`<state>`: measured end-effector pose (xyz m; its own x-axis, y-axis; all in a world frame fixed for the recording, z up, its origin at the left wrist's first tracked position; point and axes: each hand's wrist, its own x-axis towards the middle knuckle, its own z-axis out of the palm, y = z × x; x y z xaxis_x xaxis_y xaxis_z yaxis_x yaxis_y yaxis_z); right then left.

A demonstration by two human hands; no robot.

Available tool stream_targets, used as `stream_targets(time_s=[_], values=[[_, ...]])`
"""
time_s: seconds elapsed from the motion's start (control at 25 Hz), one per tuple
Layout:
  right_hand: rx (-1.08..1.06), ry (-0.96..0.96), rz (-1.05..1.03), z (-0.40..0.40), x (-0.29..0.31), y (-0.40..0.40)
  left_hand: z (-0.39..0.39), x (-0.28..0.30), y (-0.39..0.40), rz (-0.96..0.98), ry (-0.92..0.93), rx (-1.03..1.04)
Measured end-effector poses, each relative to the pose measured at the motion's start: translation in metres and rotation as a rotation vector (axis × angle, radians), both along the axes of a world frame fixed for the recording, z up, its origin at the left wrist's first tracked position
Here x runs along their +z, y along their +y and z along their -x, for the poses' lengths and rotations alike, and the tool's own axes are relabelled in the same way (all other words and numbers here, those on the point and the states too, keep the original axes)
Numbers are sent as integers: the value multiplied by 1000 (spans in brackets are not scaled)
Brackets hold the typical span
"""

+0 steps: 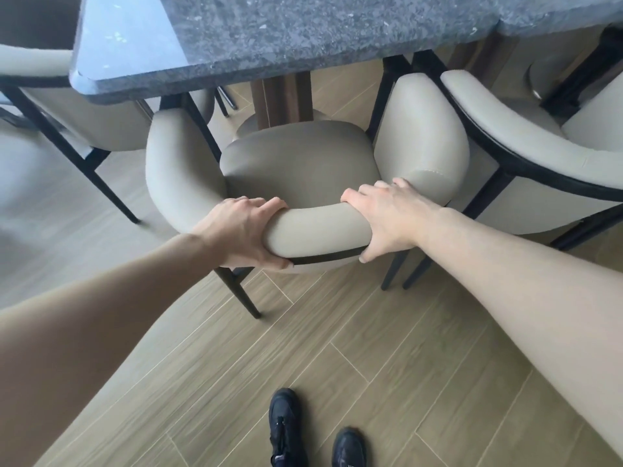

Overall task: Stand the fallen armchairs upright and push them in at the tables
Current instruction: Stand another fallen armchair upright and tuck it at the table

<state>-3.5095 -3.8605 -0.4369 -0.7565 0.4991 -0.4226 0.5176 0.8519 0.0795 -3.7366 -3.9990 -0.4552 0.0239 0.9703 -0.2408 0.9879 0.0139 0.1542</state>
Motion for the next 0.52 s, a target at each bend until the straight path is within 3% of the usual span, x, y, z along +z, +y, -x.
stream_targets(time_s=[0.24,0.52], values=[[-42,-51,27,9,10,-6,-7,13,19,119,158,-12],[3,93,20,-6,-1,1,-12,9,9,108,144,78]])
